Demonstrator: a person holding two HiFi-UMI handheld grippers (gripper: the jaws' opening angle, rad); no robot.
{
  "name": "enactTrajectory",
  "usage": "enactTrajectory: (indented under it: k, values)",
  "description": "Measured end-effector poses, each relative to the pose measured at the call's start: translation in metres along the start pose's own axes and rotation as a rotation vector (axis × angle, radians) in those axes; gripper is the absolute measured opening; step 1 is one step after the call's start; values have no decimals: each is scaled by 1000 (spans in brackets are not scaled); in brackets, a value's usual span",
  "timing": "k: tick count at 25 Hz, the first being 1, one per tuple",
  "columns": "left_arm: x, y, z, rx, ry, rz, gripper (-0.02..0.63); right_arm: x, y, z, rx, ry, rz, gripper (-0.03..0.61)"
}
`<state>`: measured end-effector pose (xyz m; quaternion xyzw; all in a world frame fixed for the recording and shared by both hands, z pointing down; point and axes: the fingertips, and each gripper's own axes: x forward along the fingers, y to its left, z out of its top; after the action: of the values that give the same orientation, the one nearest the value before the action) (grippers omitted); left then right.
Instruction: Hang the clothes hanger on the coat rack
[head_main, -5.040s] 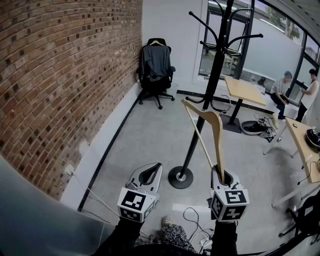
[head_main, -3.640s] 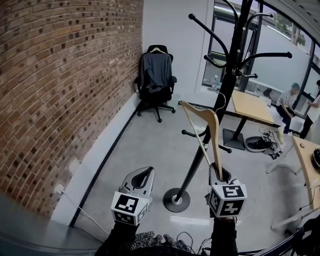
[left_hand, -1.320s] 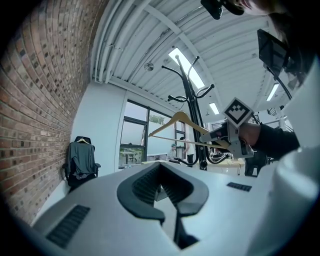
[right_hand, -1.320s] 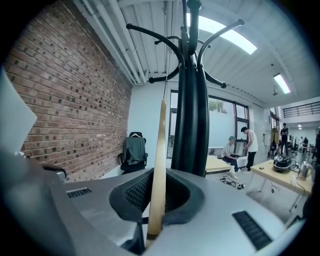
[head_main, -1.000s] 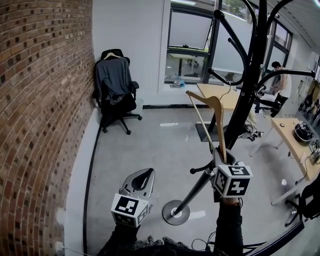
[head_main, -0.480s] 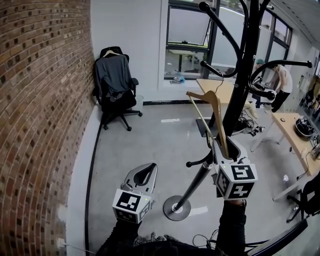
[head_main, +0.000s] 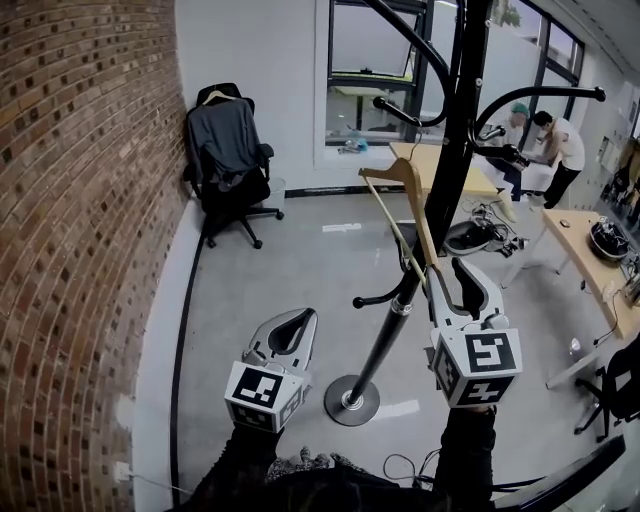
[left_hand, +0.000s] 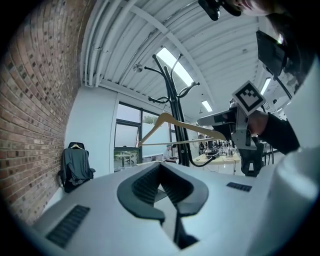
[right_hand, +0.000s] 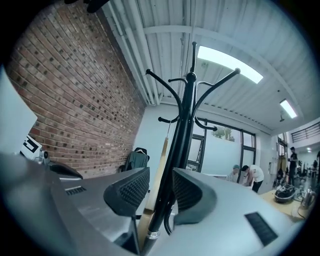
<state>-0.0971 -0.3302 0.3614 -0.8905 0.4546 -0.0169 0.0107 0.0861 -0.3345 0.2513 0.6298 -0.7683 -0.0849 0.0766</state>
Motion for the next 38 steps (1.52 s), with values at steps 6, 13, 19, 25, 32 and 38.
enactTrajectory:
  k: [6,13,19,25,32,38]
  values:
    - [-2,-34,3,10,-1,-3,8,-29,-3,-9,-21,-3,42,127]
    - [-10,-75,7,16,-3,11,8,-59,-10,-39,-19,29,83,126]
    - [-27,-103,2,17,4,37,8,-86,-16,-74,-2,85,117,126]
    - [-43,-129,-4,14,13,62,8,-115,-20,-100,35,129,154,126]
    - [-57,-157,-8,23,24,77,8,-145,-25,-109,66,104,185,74]
    - [-60,-177,-10,37,34,75,8,-164,-33,-109,103,47,192,11]
